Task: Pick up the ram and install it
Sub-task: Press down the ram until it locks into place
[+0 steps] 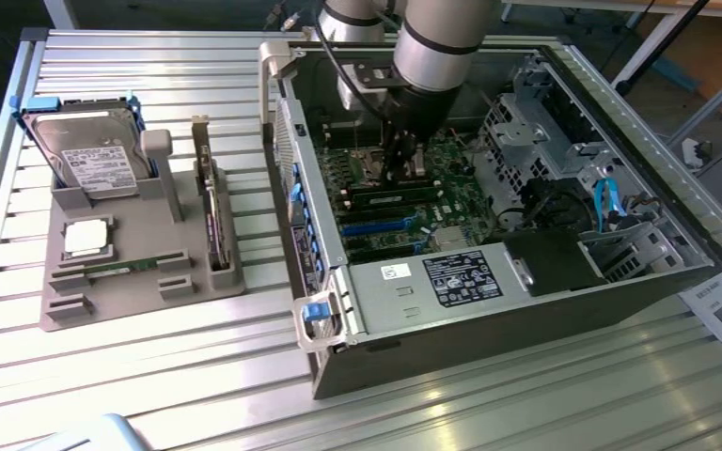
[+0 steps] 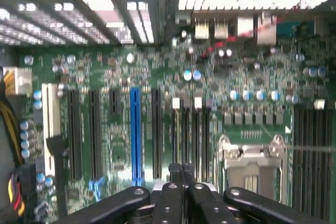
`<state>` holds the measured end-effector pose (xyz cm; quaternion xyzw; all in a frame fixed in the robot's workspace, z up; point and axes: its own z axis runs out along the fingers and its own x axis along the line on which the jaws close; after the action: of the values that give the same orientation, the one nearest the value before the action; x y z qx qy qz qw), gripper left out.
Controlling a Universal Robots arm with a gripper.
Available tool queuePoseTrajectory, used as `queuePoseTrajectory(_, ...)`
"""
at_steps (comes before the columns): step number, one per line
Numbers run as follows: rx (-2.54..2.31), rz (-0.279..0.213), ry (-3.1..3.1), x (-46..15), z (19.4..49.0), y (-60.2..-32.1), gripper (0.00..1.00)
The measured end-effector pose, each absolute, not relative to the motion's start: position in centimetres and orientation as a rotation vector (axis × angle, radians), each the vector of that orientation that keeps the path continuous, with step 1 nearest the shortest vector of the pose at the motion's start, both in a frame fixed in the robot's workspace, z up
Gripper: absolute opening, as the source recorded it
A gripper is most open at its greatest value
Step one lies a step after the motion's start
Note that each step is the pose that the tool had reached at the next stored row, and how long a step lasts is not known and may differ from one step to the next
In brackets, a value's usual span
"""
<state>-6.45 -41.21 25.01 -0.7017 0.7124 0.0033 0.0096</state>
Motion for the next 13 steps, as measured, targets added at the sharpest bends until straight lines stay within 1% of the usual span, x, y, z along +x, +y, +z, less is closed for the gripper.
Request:
queuePoseTrajectory(10, -2.187, 0.003, 2.222, -9.9, 24.9, -41.2, 0.1)
queuePoseTrajectory(13, -2.187, 0.003, 2.222, -9.9, 24.9, -41.2, 0.1)
